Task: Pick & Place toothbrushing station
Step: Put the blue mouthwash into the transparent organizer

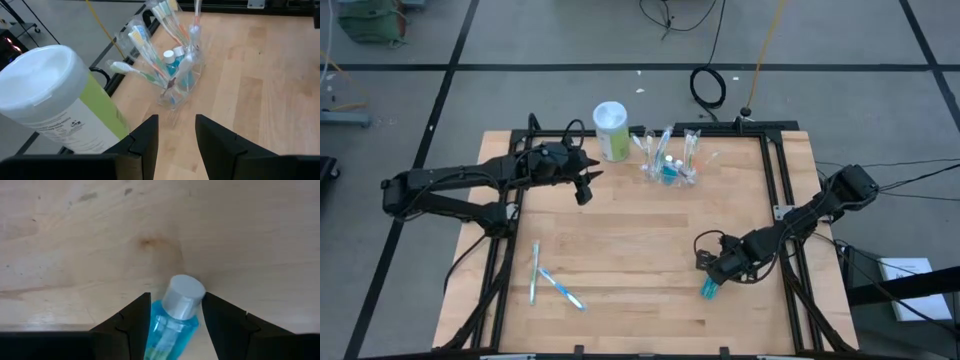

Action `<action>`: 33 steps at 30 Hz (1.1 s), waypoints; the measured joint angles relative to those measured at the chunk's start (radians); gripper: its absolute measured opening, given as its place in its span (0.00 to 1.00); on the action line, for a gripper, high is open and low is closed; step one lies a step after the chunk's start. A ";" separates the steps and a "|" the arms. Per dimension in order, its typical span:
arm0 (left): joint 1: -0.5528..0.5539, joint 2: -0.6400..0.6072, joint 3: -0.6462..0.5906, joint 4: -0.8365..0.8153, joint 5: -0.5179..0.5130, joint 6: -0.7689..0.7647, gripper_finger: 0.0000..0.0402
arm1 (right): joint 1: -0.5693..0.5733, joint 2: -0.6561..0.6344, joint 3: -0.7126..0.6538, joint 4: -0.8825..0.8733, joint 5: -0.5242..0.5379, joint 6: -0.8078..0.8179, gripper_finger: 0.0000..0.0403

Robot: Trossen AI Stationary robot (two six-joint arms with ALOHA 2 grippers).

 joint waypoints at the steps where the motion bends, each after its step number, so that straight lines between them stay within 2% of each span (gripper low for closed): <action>1: 0.000 0.000 0.000 0.000 0.000 0.000 0.33 | 0.000 0.000 -0.012 0.029 0.002 0.000 0.42; 6: 0.000 0.000 0.000 0.002 0.000 -0.001 0.33 | 0.000 -0.004 -0.064 0.114 0.029 -0.009 0.42; 16: 0.000 0.000 0.000 0.003 -0.001 -0.003 0.33 | -0.001 -0.003 -0.089 0.112 0.029 -0.126 0.41; 21: 0.000 0.000 0.000 0.003 -0.001 -0.003 0.33 | -0.001 -0.002 -0.090 0.104 0.053 -0.138 0.31; 25: 0.000 0.000 0.000 0.003 -0.002 -0.003 0.33 | -0.004 -0.002 -0.091 0.102 0.074 -0.213 0.21; 30: 0.000 0.000 0.000 0.001 -0.002 -0.003 0.33 | -0.024 -0.008 -0.091 0.119 0.085 -0.299 0.21; 32: 0.000 0.000 0.000 0.001 -0.002 -0.003 0.33 | -0.037 -0.019 -0.093 0.153 0.131 -0.371 0.21; 33: 0.000 0.000 0.000 0.000 -0.002 -0.003 0.33 | -0.048 -0.024 -0.095 0.181 0.190 -0.408 0.21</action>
